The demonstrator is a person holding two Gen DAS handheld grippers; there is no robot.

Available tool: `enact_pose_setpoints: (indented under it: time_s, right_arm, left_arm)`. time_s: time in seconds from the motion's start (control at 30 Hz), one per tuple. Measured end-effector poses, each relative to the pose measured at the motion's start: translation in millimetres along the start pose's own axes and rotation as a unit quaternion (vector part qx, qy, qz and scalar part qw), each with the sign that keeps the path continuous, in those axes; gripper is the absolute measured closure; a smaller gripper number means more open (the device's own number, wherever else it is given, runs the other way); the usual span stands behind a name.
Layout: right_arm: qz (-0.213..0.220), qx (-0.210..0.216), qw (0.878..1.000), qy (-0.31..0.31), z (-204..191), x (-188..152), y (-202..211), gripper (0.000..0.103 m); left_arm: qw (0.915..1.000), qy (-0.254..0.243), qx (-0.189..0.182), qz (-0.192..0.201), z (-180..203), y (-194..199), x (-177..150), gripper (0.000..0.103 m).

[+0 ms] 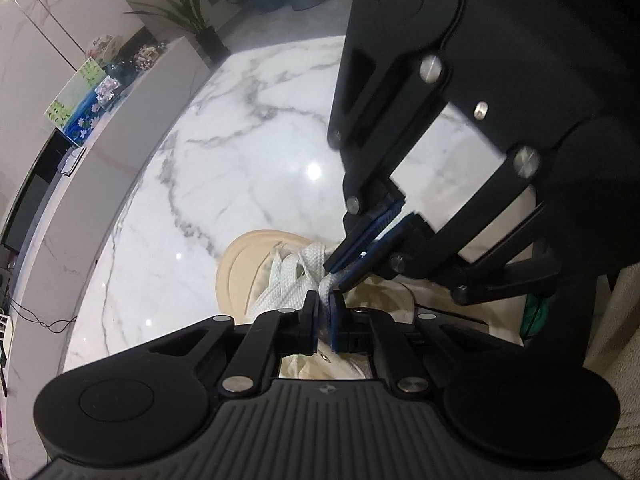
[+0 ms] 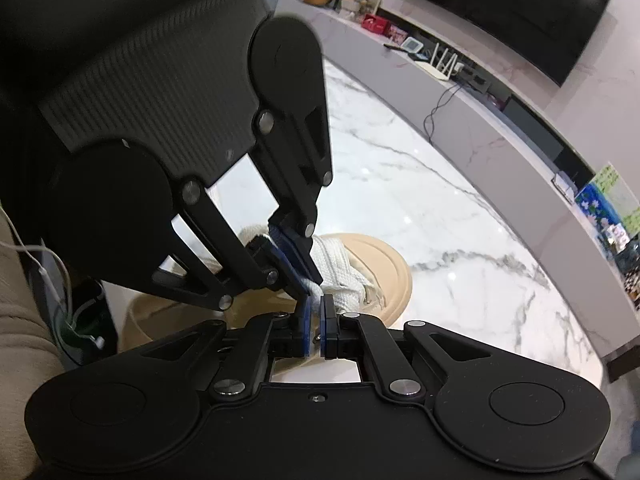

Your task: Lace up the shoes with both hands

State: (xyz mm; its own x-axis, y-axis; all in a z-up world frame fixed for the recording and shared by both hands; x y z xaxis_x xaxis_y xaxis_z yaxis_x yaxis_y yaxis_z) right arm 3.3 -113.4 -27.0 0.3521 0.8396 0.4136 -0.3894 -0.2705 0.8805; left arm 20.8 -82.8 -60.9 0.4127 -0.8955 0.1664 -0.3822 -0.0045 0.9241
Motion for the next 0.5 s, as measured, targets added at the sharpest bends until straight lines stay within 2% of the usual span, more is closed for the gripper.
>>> enact_pose_setpoints:
  time_s: [0.17, 0.33, 0.5]
  right_arm:
    - [0.000, -0.002, 1.000, -0.026, 12.3, -8.1, 12.8, 0.101]
    - [-0.018, -0.016, 0.999, -0.031, 17.5, -12.9, 5.4, 0.101]
    - [-0.039, -0.038, 0.998, 0.022, 12.1, -13.2, -9.3, 0.100]
  left_arm:
    - [0.9999, 0.002, 0.004, -0.011, -1.6, 0.9, -0.9, 0.099]
    - [0.9998, -0.002, 0.008, -0.015, 0.6, -0.7, 1.3, 0.099]
    - [0.9998, 0.000, 0.011, -0.014, 3.2, 0.3, 1.5, 0.099]
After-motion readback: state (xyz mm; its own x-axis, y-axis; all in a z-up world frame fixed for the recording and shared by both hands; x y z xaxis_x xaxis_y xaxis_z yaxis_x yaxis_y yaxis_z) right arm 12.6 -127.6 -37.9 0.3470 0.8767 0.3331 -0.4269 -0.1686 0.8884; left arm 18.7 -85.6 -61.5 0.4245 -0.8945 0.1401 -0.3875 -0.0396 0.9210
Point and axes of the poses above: each gripper's, at about its wrist camera, not at the fingertips, and y roughly against the way its jaws point, z to its right, x to its top, the point moved 4 cm from there along -y, roughly the way its jaws point, and after that the axes turned 15 degrees about -z, right-handed, at the moved point
